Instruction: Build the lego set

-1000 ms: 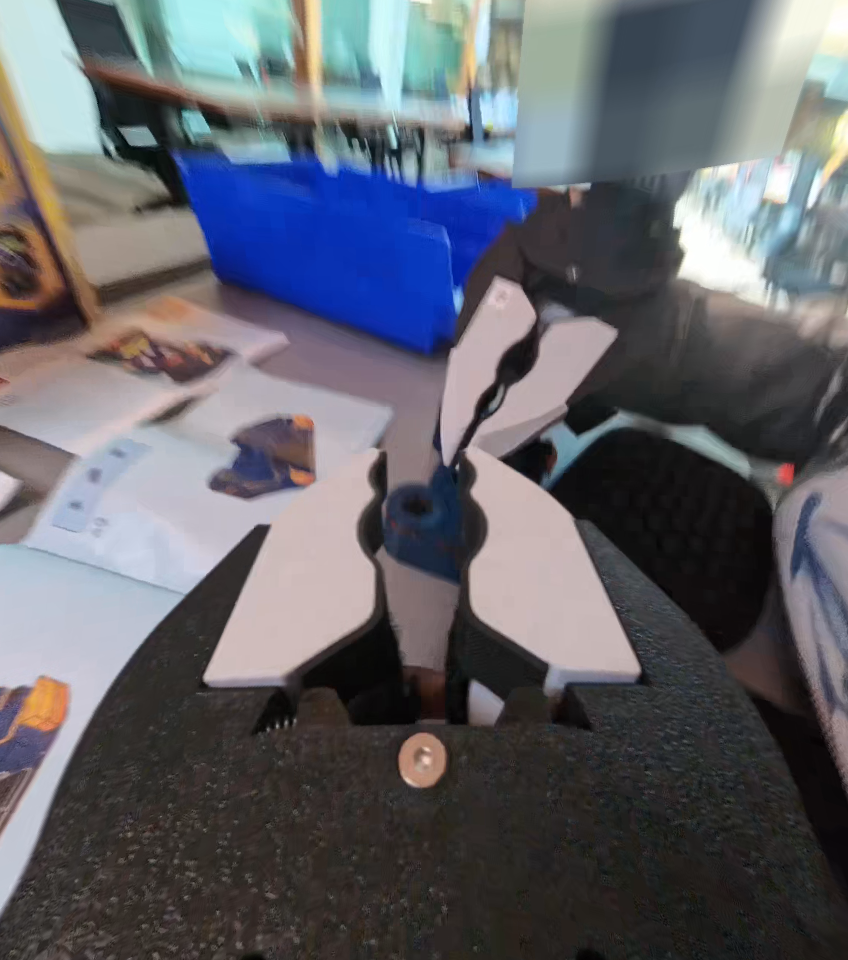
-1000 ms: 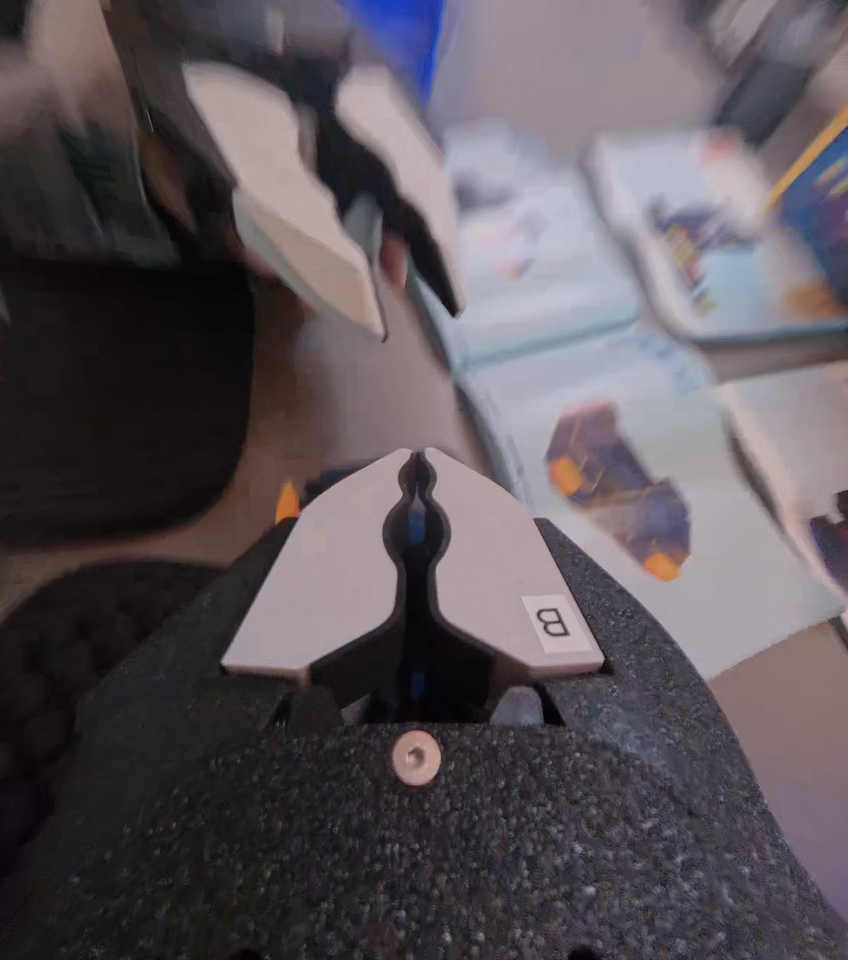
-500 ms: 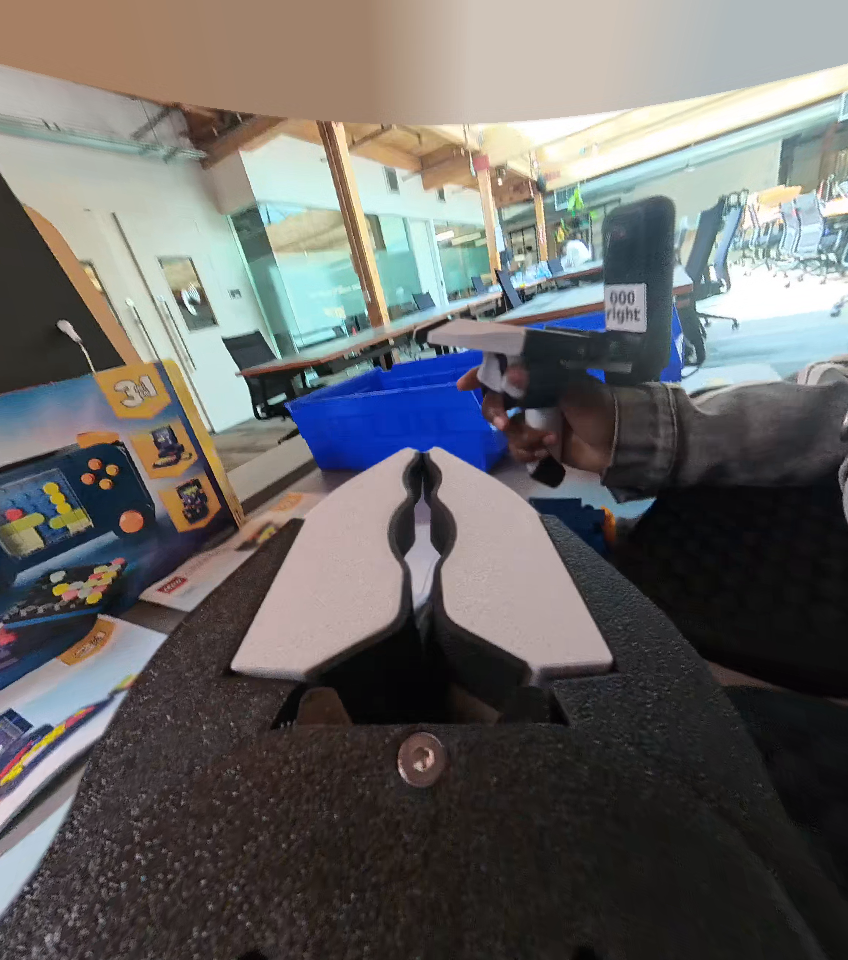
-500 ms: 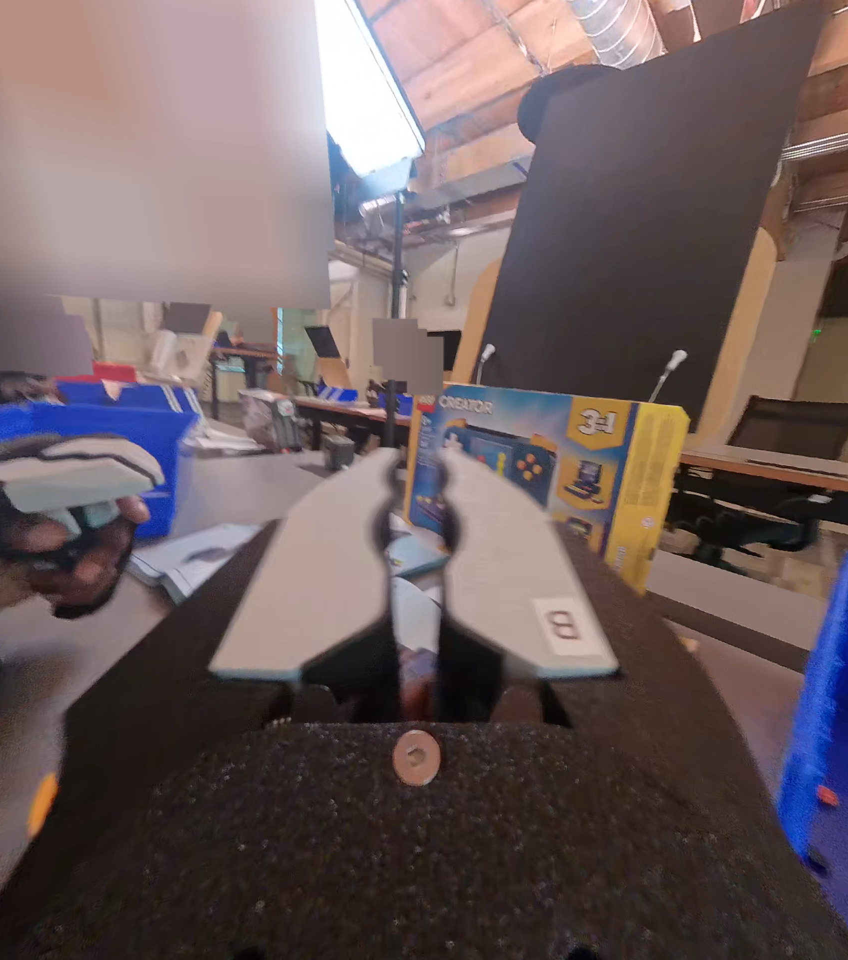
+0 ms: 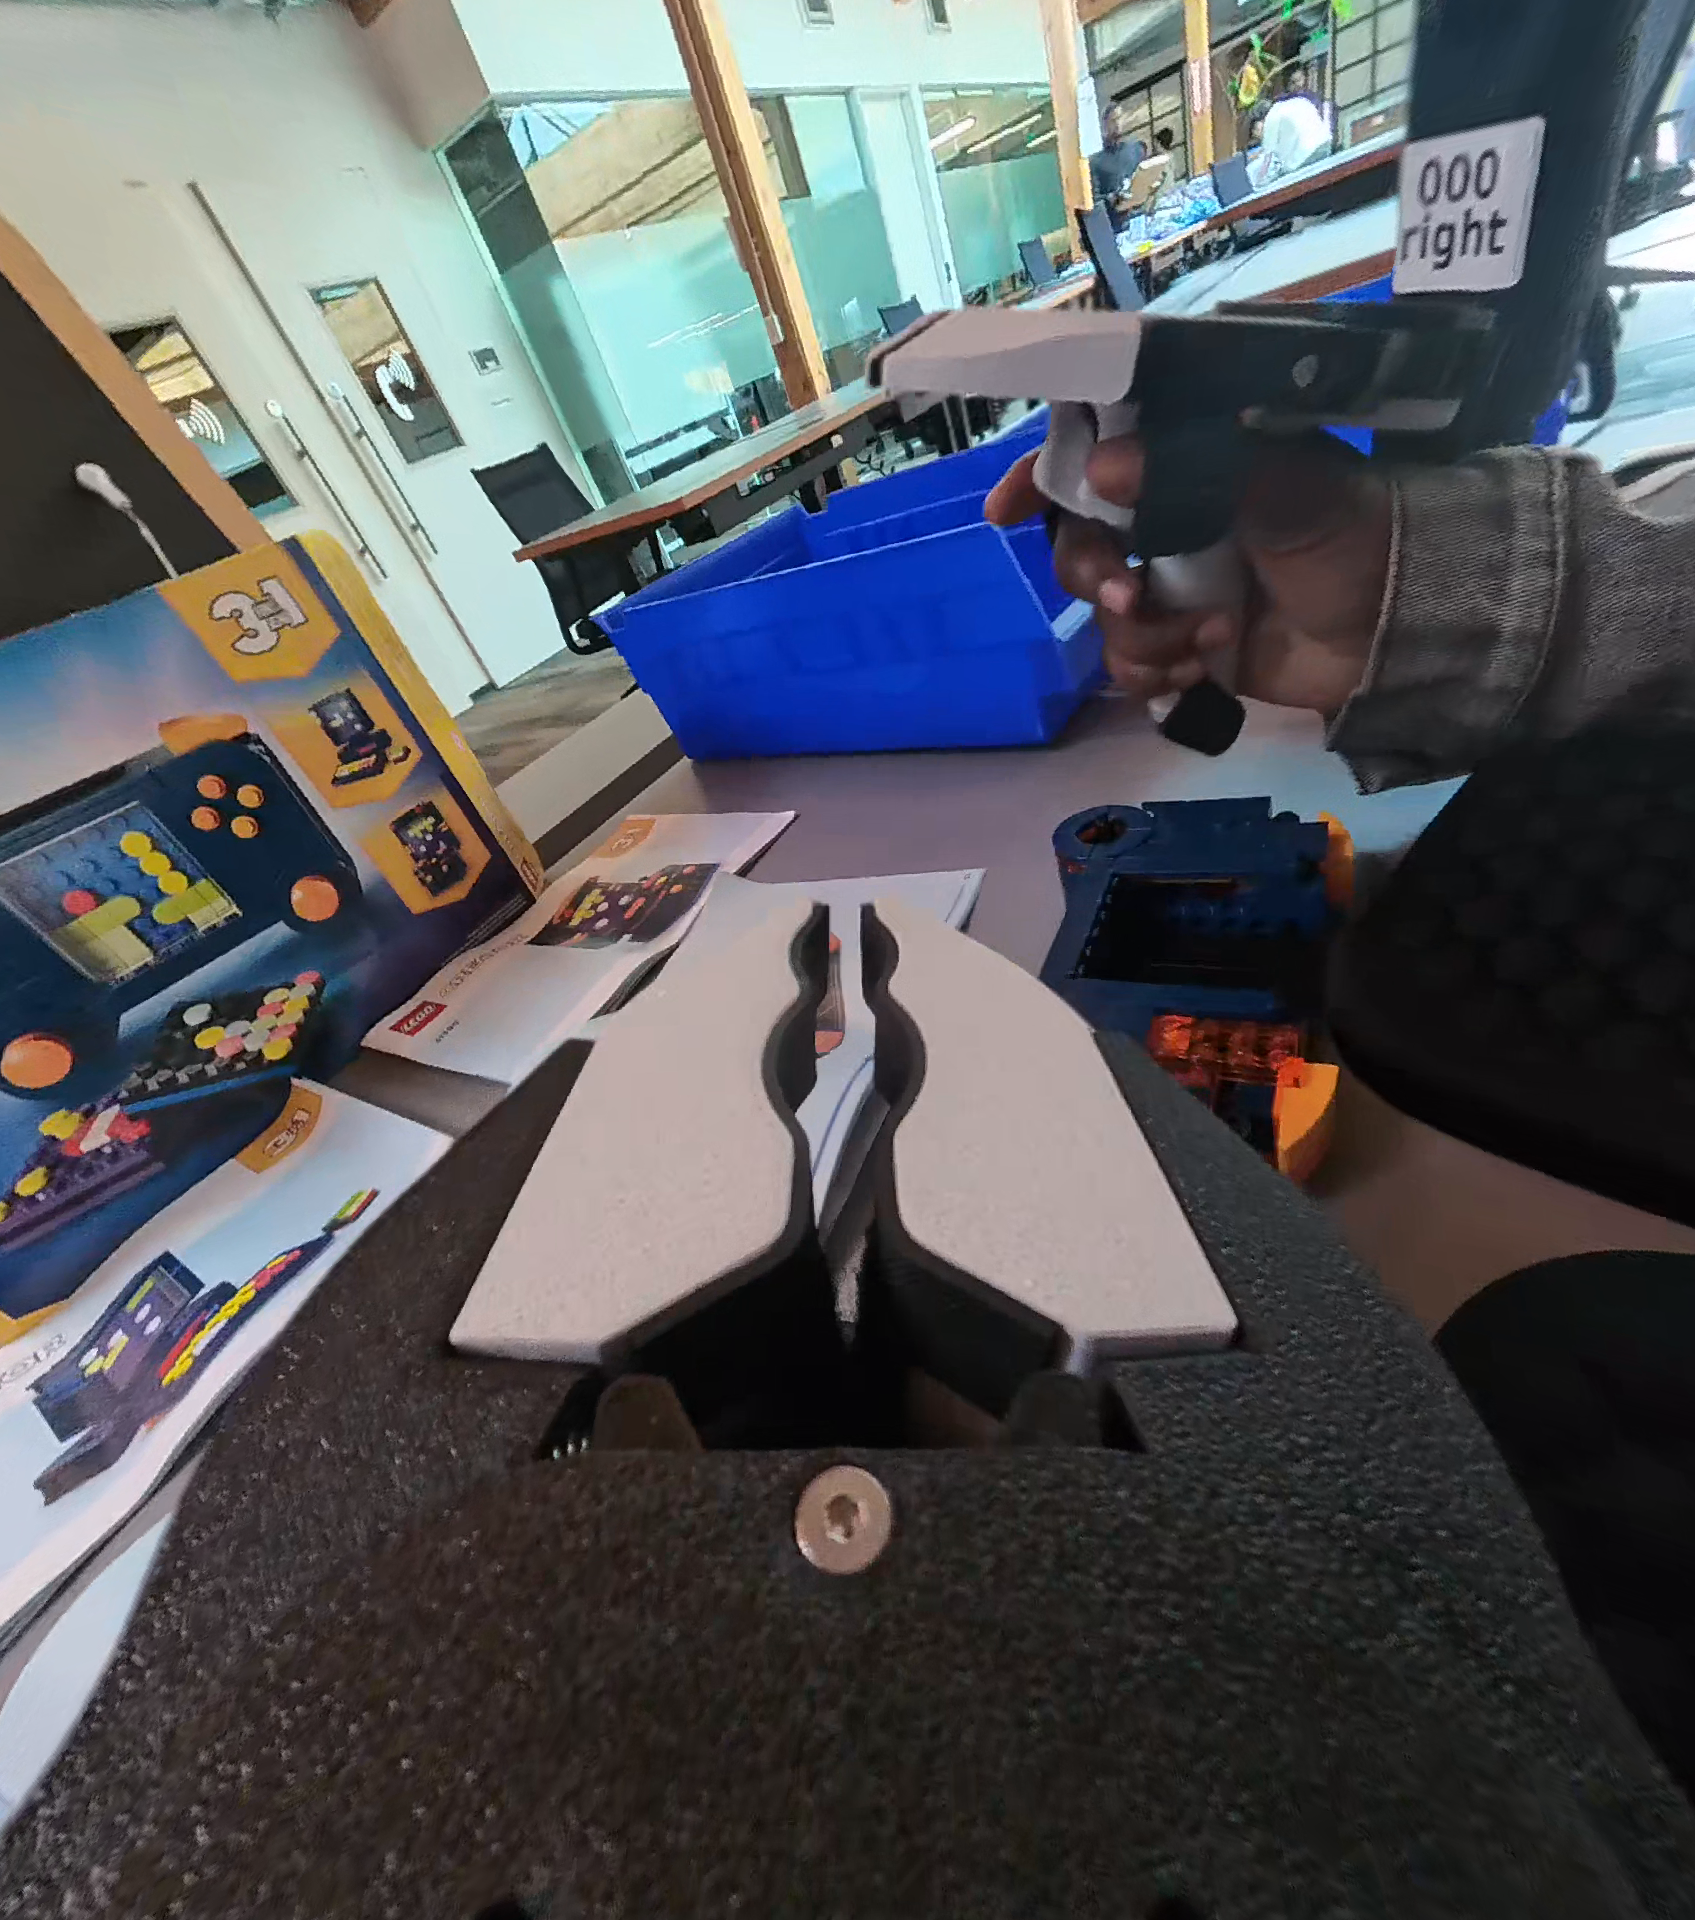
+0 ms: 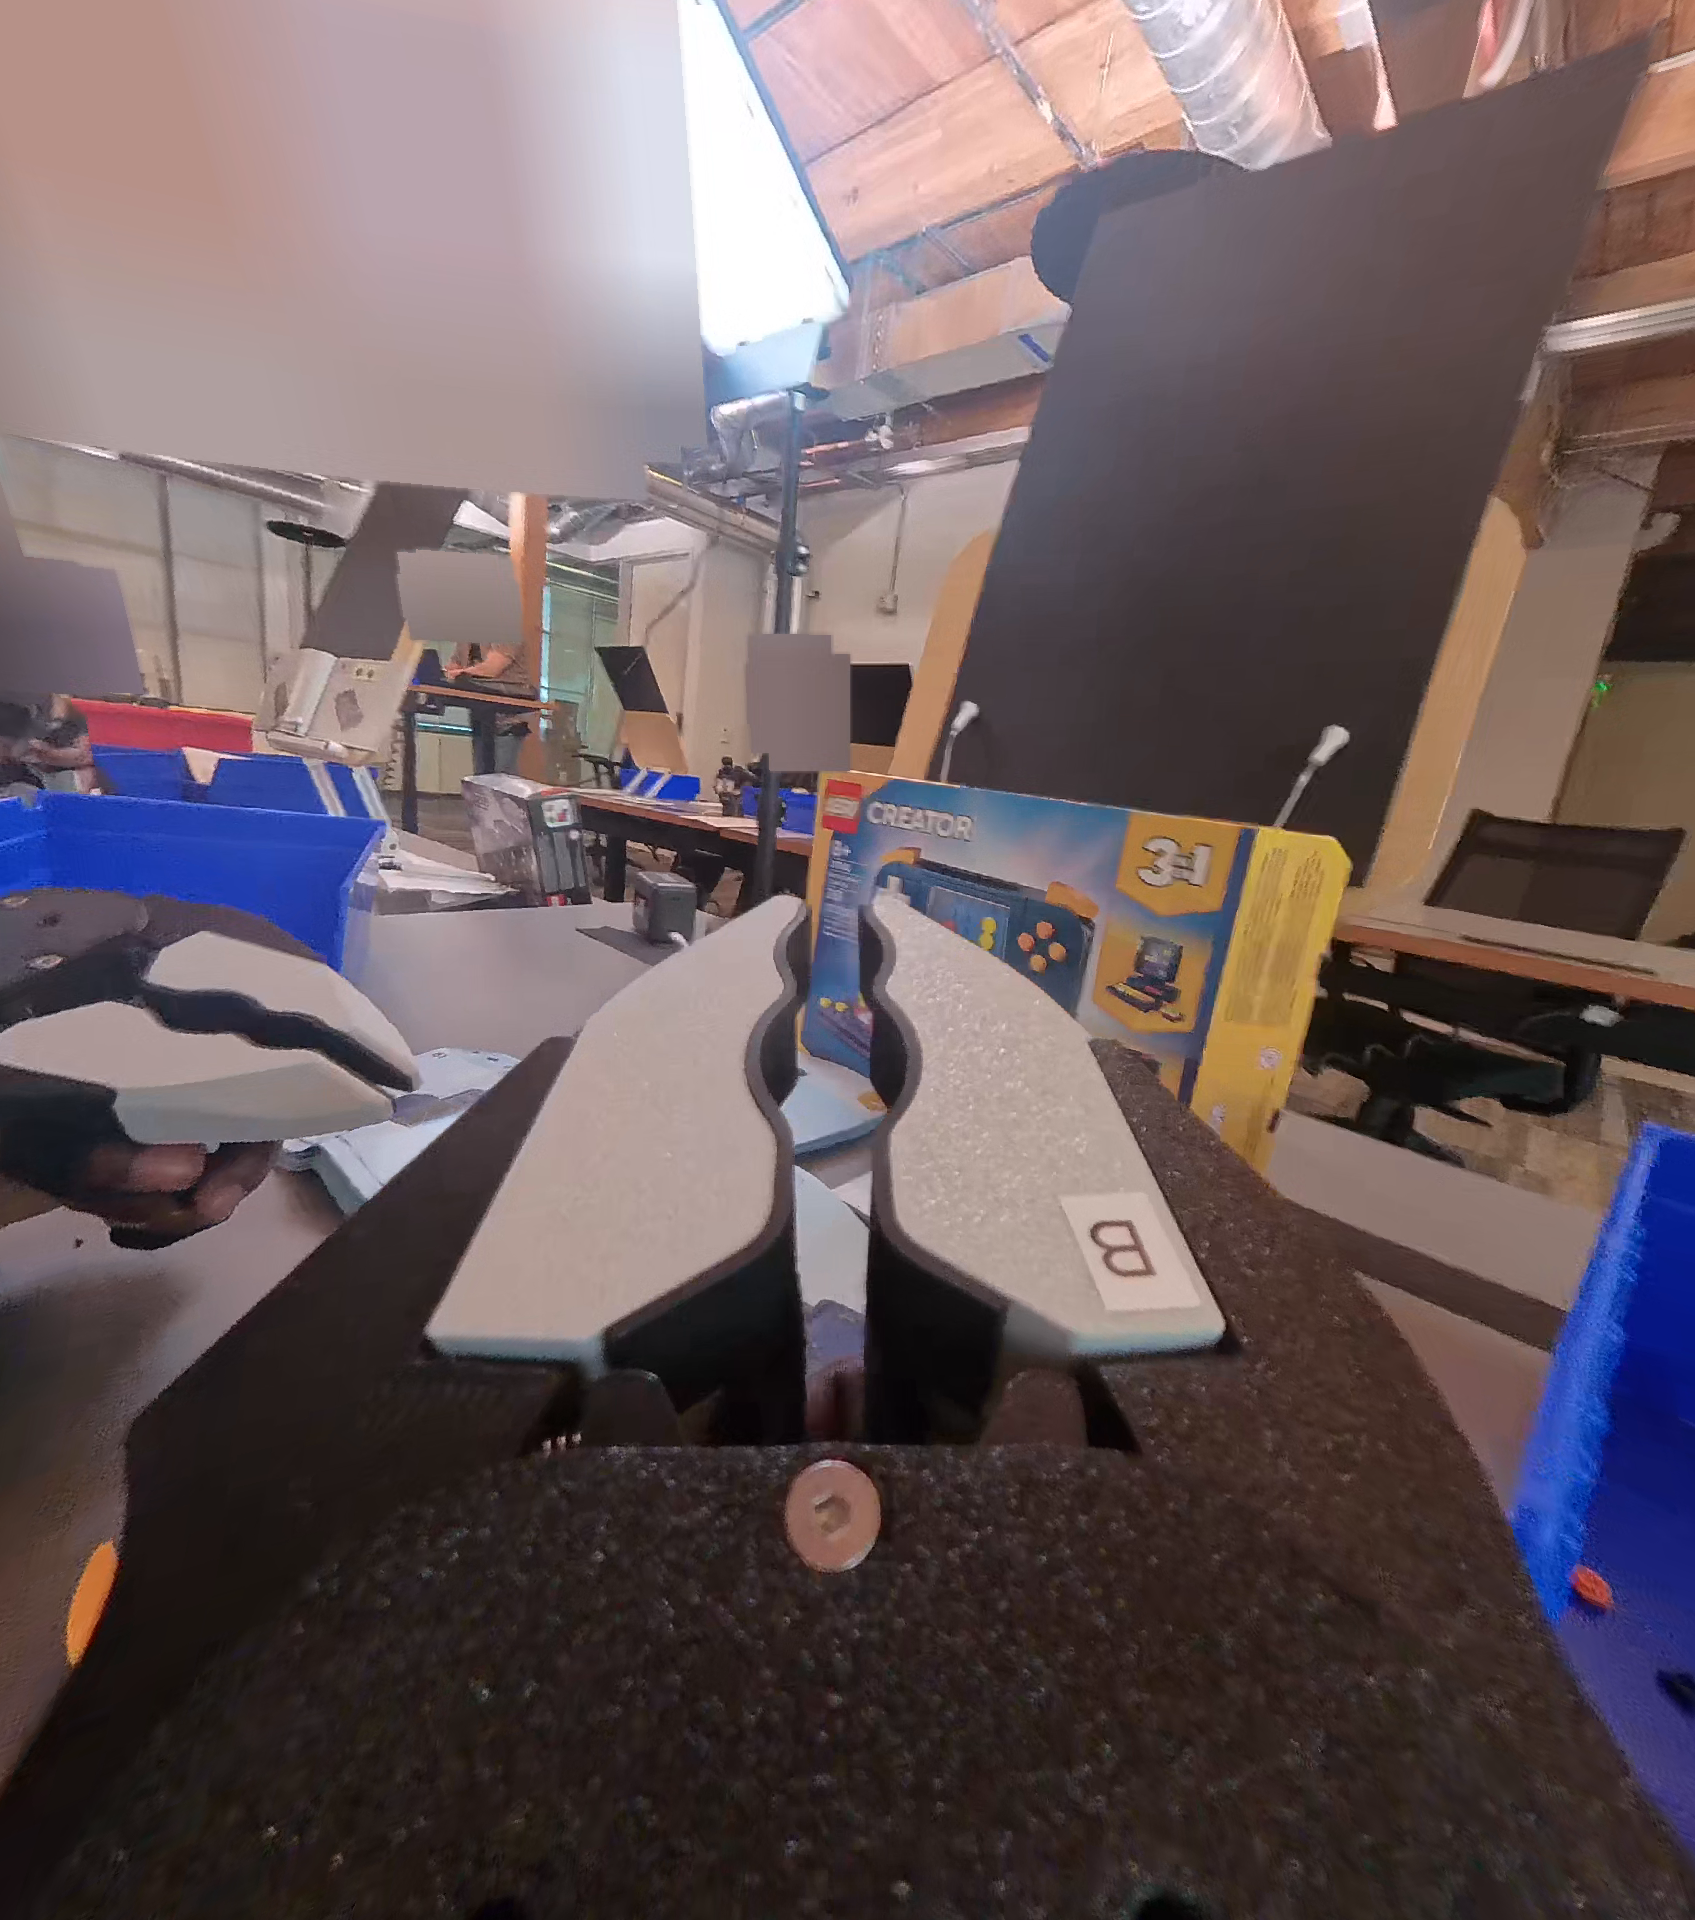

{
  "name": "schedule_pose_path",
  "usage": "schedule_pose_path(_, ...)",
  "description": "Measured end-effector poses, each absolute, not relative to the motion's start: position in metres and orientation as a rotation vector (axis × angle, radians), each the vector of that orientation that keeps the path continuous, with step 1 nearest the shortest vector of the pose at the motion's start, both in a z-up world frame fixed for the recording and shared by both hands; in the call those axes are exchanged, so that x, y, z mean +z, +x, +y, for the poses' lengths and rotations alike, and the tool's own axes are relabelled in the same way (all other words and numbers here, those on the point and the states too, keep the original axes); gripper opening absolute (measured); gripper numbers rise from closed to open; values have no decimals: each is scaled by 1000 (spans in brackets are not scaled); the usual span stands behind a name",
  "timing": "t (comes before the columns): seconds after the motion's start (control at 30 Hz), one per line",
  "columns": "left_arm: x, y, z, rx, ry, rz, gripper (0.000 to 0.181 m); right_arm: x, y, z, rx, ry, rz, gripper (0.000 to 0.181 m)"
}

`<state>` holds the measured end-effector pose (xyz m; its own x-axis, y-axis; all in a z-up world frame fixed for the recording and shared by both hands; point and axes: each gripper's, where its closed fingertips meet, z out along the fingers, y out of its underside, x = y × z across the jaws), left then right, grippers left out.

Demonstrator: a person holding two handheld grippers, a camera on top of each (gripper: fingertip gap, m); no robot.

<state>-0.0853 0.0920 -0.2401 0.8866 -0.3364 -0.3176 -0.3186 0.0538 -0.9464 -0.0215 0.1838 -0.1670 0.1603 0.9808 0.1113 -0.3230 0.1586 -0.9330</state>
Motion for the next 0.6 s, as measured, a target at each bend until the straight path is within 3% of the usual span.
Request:
schedule_pose_path(0.07, -238, -90, 92, -18, -1532, 505, 6, -161, -14, 189, 1154, -984, -919, 18)
schedule_pose_path(0.17, -239, -94, 92, -5, -1541, 493, 6, -167, 3, 207, 1049, -1158, -996, 54)
schedule_pose_path(0.23, -242, -95, 93, 16, -1557, 500, 8, -185, 22, 225, 922, -1313, -1077, 68)
schedule_pose_path(0.4, -252, -94, 96, 36, -1595, 530, 9, -244, 68, 255, 716, -1701, -1200, 70)
schedule_pose_path(0.6, -261, -106, 99, 71, -1646, 496, 10, -269, 58, 273, 522, -1702, -1261, 62)
